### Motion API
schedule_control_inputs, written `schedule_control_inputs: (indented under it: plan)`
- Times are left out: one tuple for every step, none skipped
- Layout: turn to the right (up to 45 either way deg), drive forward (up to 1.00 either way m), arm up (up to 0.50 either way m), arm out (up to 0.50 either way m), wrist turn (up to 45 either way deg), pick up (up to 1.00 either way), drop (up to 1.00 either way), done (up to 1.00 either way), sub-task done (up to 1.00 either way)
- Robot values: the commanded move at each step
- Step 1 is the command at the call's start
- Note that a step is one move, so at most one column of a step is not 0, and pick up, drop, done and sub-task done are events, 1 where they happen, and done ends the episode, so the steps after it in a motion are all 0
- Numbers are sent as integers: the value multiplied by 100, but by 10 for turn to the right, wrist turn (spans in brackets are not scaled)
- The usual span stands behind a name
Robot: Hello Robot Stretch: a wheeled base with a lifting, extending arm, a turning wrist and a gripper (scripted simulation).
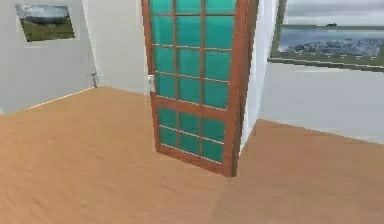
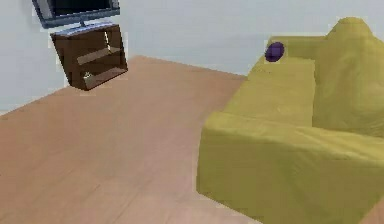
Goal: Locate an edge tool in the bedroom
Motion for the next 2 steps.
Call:
schedule_control_inputs:
  plan:
    - [-300,0,0,0,0,0,0,0,0]
    - [0,100,0,0,0,0,0,0,0]
